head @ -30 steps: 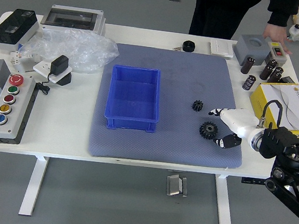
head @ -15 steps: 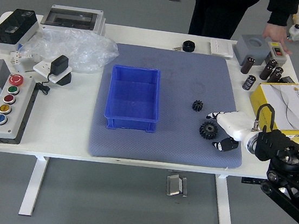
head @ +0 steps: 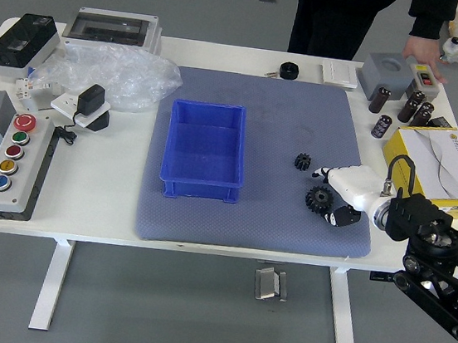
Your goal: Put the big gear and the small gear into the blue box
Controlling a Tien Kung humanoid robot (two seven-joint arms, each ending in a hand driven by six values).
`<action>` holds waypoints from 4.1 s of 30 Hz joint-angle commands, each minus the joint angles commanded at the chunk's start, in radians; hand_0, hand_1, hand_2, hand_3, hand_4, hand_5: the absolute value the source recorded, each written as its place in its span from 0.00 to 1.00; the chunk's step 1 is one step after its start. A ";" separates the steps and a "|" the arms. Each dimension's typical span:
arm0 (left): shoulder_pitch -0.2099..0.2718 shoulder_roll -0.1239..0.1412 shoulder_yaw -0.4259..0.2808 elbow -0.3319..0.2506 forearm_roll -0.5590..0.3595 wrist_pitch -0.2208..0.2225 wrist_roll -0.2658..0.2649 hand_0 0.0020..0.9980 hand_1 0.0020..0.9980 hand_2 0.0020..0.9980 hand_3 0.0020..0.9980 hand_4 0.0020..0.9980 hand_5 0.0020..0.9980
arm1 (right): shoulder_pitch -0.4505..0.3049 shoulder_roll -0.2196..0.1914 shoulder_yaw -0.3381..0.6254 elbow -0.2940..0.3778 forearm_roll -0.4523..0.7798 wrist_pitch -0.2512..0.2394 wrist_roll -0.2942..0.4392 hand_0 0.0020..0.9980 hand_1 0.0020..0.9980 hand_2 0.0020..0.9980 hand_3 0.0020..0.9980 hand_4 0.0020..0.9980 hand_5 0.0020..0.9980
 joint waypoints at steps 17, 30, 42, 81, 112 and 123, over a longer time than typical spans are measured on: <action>-0.001 -0.002 0.002 0.000 -0.006 0.001 -0.002 0.89 0.88 0.85 0.86 0.74 0.31 | -0.009 0.016 -0.015 -0.014 -0.016 -0.033 0.009 0.54 0.50 0.56 0.62 0.69 0.20; -0.002 -0.002 0.001 0.000 -0.005 0.001 -0.002 0.89 0.88 0.85 0.86 0.74 0.31 | -0.013 0.017 -0.013 -0.021 -0.031 -0.104 0.027 0.51 0.42 0.47 0.56 0.56 0.23; -0.002 0.001 0.000 0.000 -0.005 0.001 -0.002 0.89 0.88 0.85 0.86 0.74 0.31 | 0.030 -0.017 0.006 0.011 -0.013 -0.093 0.028 0.52 0.41 0.46 0.55 0.55 0.24; -0.008 0.018 -0.008 0.000 0.020 -0.001 0.002 0.89 0.88 0.85 0.86 0.74 0.31 | 0.310 0.289 -0.097 -0.108 0.011 -0.054 0.017 0.53 0.41 0.46 0.55 0.55 0.23; -0.008 0.019 -0.002 0.000 0.021 0.000 0.004 0.89 0.88 0.85 0.86 0.74 0.30 | 0.313 0.385 -0.043 -0.182 0.031 0.016 0.035 0.49 0.49 0.64 0.87 0.88 0.48; -0.007 0.017 -0.003 0.000 0.015 0.001 0.003 0.89 0.88 0.85 0.86 0.74 0.30 | 0.319 0.280 -0.040 -0.139 0.044 0.009 0.044 0.49 0.50 0.65 0.84 0.90 0.51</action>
